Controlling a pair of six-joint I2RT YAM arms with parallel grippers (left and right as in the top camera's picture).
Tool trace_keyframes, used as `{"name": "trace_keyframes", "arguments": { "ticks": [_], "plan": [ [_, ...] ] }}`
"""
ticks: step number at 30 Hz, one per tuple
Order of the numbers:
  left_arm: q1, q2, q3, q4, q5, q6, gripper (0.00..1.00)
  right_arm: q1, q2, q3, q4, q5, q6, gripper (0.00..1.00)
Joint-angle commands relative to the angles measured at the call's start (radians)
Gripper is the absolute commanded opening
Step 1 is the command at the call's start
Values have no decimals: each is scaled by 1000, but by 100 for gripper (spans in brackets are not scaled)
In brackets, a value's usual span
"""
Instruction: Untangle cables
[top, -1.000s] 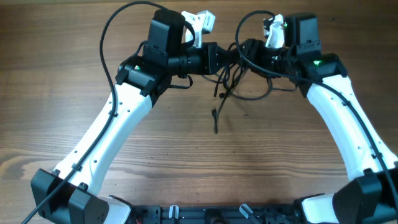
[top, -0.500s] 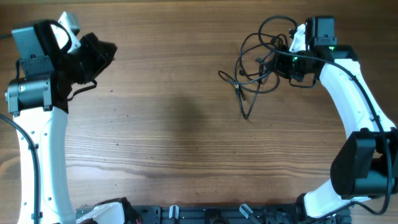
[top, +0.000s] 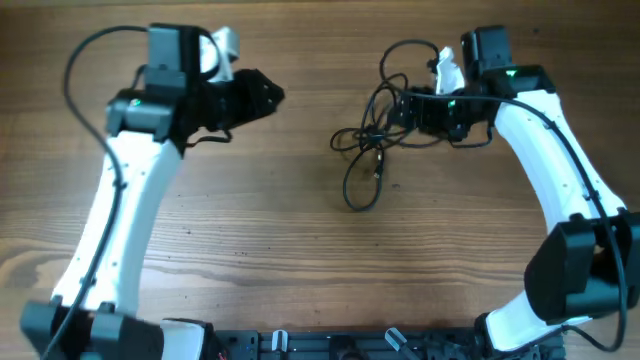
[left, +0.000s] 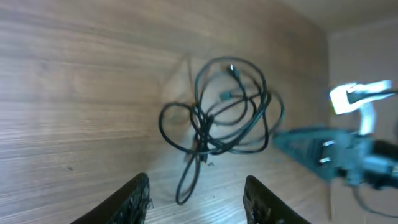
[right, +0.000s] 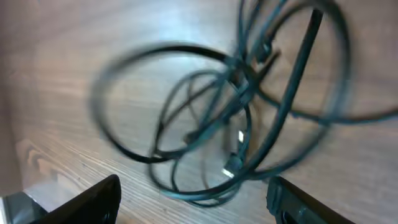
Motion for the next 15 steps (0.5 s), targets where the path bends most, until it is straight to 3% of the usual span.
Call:
{"name": "trace_keyframes", "arguments": {
  "ticks": [1, 3, 4, 7, 15],
  "plan": [
    [-84, 78, 7, 54, 13, 17, 60, -3, -58, 40, 14, -77, -14, 70],
    [-146, 127, 7, 140, 13, -52, 79, -4, -57, 39, -12, 38, 45, 68],
    [-175, 143, 8, 188, 15, -99, 82, -9, -57, 39, -22, 72, 58, 68],
    [-257, 170, 8, 295, 35, -89, 82, -76, -57, 39, -18, 58, 73, 69],
    [-384, 351, 7, 381, 32, -76, 77, -257, -57, 39, -39, 22, 41, 75]
  ]
}}
